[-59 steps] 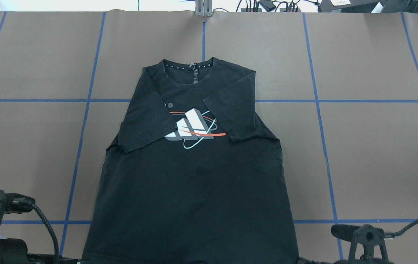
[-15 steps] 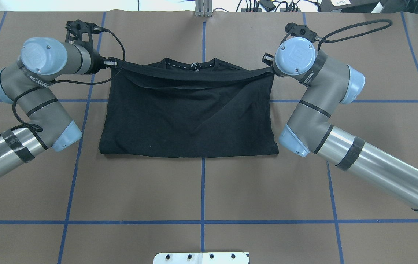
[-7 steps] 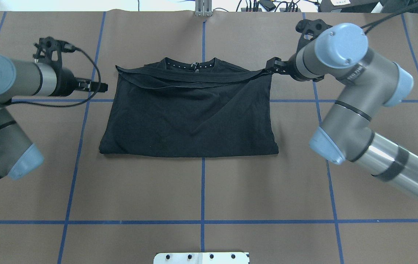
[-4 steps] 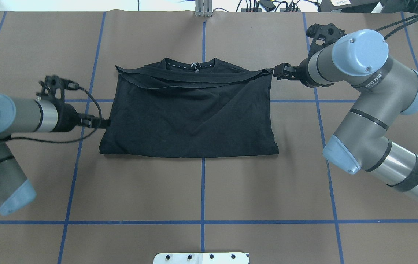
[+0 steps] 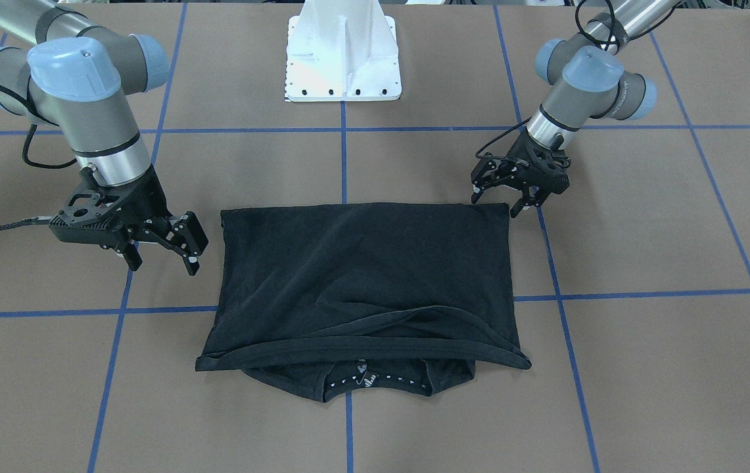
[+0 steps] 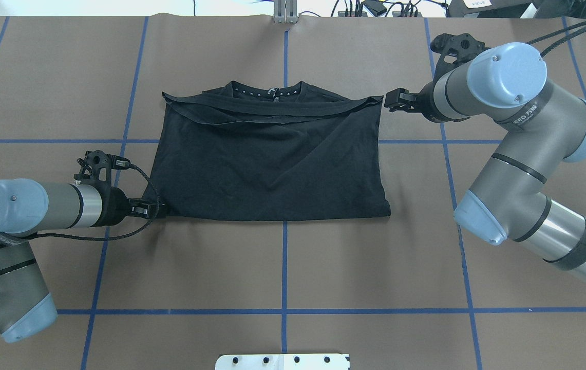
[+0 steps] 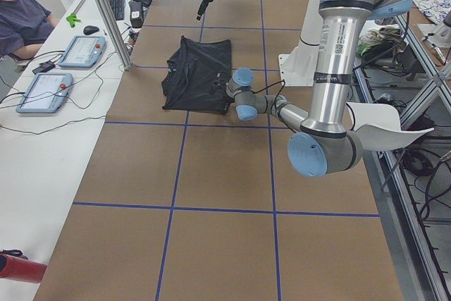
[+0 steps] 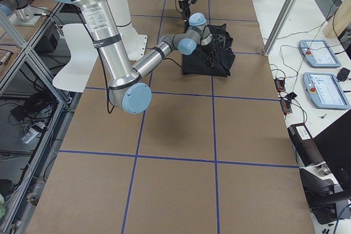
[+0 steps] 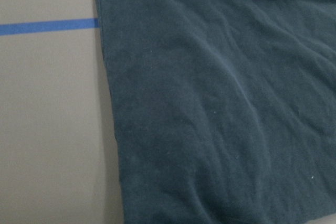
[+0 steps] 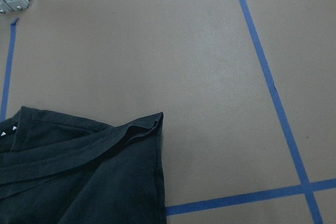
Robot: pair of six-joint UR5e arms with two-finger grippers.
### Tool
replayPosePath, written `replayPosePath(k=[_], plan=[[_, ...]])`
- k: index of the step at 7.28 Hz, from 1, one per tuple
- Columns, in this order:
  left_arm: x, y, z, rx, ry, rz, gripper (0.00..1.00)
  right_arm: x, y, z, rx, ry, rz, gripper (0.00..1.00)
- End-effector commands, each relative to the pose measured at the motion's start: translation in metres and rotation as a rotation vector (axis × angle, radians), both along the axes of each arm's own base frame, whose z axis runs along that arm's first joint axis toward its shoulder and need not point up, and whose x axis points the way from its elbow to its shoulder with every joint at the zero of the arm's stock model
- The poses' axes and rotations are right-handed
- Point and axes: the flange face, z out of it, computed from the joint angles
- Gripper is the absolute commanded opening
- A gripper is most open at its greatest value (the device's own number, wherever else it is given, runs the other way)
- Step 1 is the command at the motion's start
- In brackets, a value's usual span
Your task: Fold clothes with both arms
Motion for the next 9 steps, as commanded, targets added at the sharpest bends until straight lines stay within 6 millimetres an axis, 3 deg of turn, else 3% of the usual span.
replayPosePath(k=[1, 2, 4, 5, 7, 9], plan=[[0.001, 0.000, 0.004, -0.006, -0.007, 0.000, 0.74, 0.000, 0.000, 0.000, 0.002, 0.000, 0.002, 1.00], [0.001, 0.001, 0.003, -0.007, -0.005, 0.000, 0.59, 0.000, 0.000, 0.001, 0.001, 0.001, 0.002, 1.00], [-0.001, 0.002, -0.001, -0.006, 0.005, 0.005, 0.09, 0.000, 0.000, 0.001, 0.002, 0.000, 0.002, 1.00], [-0.004, 0.002, -0.004, -0.001, 0.008, 0.000, 0.00, 0.000, 0.000, 0.000, 0.004, -0.002, 0.002, 1.00], [-0.019, 0.005, 0.000, 0.006, 0.001, -0.003, 0.00, -0.001, 0.000, 0.001, 0.003, -0.001, 0.000, 1.00], [-0.037, -0.015, 0.004, 0.108, -0.050, 0.001, 0.00, -0.001, 0.000, 0.001, 0.003, -0.001, 0.000, 1.00]])
